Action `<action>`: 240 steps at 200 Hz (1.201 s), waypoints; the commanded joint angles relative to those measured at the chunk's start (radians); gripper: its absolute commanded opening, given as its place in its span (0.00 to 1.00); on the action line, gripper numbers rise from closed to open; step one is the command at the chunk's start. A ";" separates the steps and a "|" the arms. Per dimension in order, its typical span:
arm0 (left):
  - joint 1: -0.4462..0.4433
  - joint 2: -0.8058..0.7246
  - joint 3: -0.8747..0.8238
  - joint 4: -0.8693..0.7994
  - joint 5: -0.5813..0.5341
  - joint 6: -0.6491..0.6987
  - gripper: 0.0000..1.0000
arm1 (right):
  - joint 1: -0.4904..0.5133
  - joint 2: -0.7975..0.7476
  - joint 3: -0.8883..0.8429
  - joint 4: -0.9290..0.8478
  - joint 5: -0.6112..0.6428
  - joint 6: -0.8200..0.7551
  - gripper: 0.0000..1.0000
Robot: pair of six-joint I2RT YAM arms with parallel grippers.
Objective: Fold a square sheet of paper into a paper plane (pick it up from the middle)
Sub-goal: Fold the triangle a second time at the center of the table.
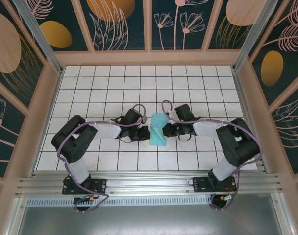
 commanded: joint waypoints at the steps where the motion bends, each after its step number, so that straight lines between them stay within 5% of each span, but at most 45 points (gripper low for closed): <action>1: 0.007 0.058 -0.007 -0.081 -0.137 0.028 0.04 | -0.017 0.011 0.030 -0.053 -0.006 -0.050 0.00; 240: 0.007 0.062 0.000 -0.095 -0.125 0.038 0.03 | -0.039 0.037 0.017 -0.048 0.026 -0.005 0.00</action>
